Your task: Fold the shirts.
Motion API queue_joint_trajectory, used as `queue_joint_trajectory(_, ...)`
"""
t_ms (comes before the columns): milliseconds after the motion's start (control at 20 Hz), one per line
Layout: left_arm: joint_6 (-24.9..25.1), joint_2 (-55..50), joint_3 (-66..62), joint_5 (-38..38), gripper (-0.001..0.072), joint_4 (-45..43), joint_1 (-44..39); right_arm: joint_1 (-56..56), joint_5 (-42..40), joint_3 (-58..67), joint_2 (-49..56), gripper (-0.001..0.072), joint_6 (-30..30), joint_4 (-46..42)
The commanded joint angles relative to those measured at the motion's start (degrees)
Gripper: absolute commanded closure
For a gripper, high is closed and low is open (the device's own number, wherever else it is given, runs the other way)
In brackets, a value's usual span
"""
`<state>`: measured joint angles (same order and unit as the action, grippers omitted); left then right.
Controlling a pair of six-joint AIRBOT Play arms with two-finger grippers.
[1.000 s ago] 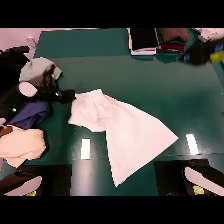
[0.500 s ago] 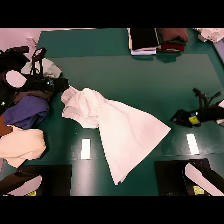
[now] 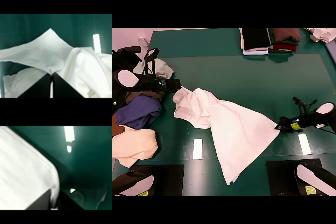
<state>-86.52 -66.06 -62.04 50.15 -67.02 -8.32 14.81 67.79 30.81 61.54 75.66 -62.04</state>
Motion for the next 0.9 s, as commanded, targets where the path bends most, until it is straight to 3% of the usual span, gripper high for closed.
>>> queue_joint_trajectory(0, 0.0, 0.2, -0.4, 0.0, 0.0683, -0.2, 0.0, -7.3, -2.1, 2.3, 3.0, 0.0697, -1.2, -1.2)
queue_joint_trajectory(150, 0.0, 2.6, -6.2, 0.1, 0.0683, -2.9, 0.0, -9.1, 0.5, 12.9, 0.4, 0.0698, -1.2, -1.2)
queue_joint_trajectory(400, 0.0, 12.6, -29.4, 0.0, 0.0684, -10.5, 0.0, -8.9, 0.9, 44.1, -10.9, 0.0698, -1.1, -4.3)
queue_joint_trajectory(600, 0.0, 20.2, -45.0, -0.1, 0.0684, -10.6, 0.0, -8.9, 1.6, 66.6, -15.5, 0.0698, 1.5, -9.9)
queue_joint_trajectory(850, 0.0, 24.8, -56.4, -0.6, 0.0685, -10.6, 0.0, -4.7, 6.7, 81.8, -17.0, 0.0698, 4.5, -13.1)
